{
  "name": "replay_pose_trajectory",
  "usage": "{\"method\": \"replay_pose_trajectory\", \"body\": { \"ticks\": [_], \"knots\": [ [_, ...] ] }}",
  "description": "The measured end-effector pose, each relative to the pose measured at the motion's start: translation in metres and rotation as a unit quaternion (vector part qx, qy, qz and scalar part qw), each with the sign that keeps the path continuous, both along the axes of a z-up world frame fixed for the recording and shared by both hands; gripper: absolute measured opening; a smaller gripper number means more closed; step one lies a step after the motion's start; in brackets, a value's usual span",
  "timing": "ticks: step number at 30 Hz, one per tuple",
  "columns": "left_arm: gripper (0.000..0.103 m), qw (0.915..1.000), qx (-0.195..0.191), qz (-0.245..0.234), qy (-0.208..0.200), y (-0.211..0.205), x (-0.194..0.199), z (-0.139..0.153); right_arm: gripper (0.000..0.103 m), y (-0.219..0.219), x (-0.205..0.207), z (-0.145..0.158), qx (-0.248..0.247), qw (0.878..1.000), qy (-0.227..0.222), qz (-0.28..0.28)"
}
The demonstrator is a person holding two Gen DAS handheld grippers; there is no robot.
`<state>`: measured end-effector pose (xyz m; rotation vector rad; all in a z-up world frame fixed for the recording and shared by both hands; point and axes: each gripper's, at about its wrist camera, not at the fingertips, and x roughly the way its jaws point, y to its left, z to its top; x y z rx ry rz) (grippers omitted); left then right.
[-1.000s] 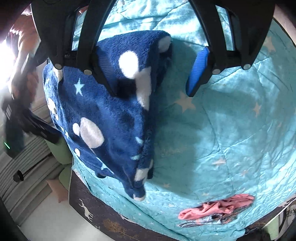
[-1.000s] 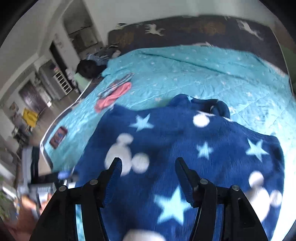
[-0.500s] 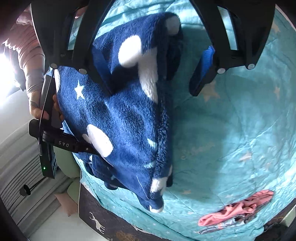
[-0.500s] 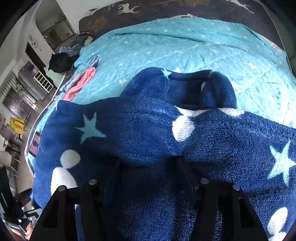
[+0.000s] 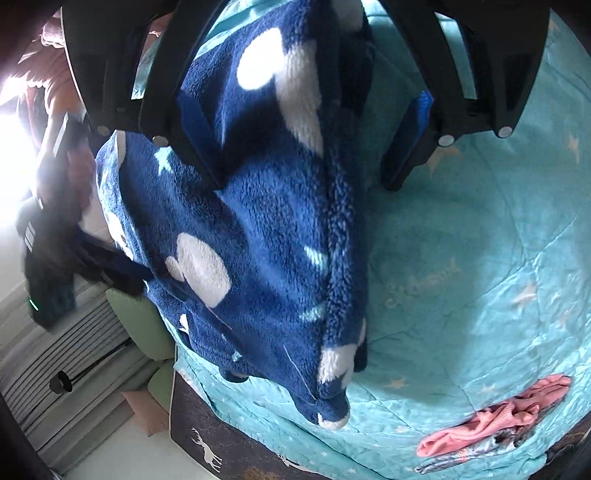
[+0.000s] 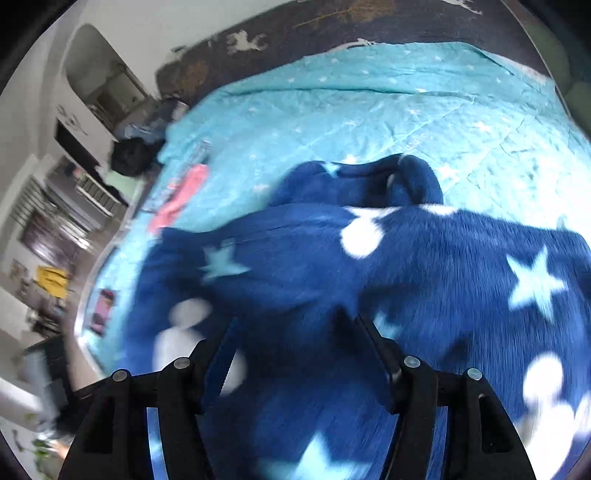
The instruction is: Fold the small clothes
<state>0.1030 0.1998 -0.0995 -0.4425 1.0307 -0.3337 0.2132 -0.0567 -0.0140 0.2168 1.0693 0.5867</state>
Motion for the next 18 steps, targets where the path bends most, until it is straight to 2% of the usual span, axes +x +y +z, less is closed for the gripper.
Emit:
{"method": "replay_pose_trajectory", "body": {
  "ticks": [2, 4, 5, 6, 7, 9, 12, 15, 18],
  "knots": [
    [0.086, 0.9999, -0.010, -0.001, -0.001, 0.001, 0.005, -0.002, 0.065, 0.002, -0.025, 0.005, 0.008, 0.999, -0.001, 0.034],
    [0.085, 0.9997, -0.025, -0.002, -0.001, 0.001, 0.012, -0.005, 0.072, 0.010, -0.038, -0.004, -0.011, 0.998, 0.003, 0.059],
    [0.075, 0.9995, -0.032, -0.003, -0.003, 0.001, 0.015, -0.006, 0.074, 0.015, -0.042, -0.016, -0.036, 0.997, 0.004, 0.063],
    [0.059, 0.9990, -0.044, -0.007, -0.001, 0.001, 0.019, -0.007, 0.074, 0.017, -0.042, -0.023, -0.052, 0.997, 0.003, 0.060],
    [0.055, 0.9985, -0.055, -0.006, 0.004, 0.001, 0.021, -0.008, 0.074, 0.018, -0.042, -0.030, -0.059, 0.997, 0.000, 0.056],
    [0.043, 0.9972, -0.074, 0.002, 0.011, 0.005, 0.022, -0.008, 0.082, 0.019, -0.043, -0.030, -0.052, 0.997, -0.011, 0.051],
    [0.039, 0.9978, -0.067, 0.005, 0.003, 0.006, 0.017, 0.001, 0.086, 0.021, -0.045, -0.029, -0.050, 0.997, -0.018, 0.050],
    [0.039, 0.9993, -0.036, 0.002, -0.012, -0.004, 0.014, 0.018, 0.086, 0.024, -0.049, -0.027, -0.056, 0.997, -0.031, 0.053],
    [0.039, 0.9997, -0.012, 0.000, -0.023, -0.014, 0.015, 0.035, 0.085, 0.015, -0.056, -0.019, -0.040, 0.998, -0.031, 0.036]
  ]
}}
